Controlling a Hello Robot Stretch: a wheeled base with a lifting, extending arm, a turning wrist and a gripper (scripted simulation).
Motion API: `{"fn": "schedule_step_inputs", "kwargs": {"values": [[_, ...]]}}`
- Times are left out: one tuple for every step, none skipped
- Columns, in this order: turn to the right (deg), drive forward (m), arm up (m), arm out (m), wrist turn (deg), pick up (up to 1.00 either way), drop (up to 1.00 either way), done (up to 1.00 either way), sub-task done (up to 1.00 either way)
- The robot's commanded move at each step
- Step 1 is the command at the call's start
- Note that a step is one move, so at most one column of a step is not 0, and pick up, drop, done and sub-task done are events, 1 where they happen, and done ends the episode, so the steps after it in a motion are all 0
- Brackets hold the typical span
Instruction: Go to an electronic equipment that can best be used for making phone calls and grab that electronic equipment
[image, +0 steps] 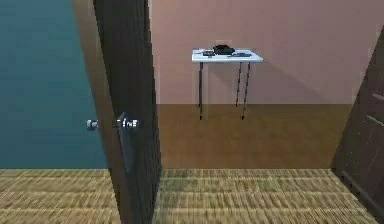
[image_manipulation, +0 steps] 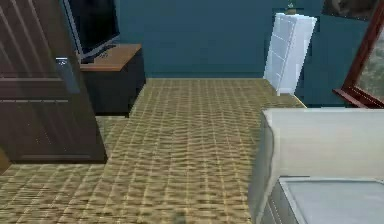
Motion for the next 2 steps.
{"fn": "schedule_step_inputs", "kwargs": {"values": [[36.0, 0.0, 0.0, 0.0, 0.0, 0.0, 0.0, 0.0, 0.0], [0.0, 0.75, 0.0, 0.0, 0.0, 0.0, 0.0, 0.0, 0.0]]}}
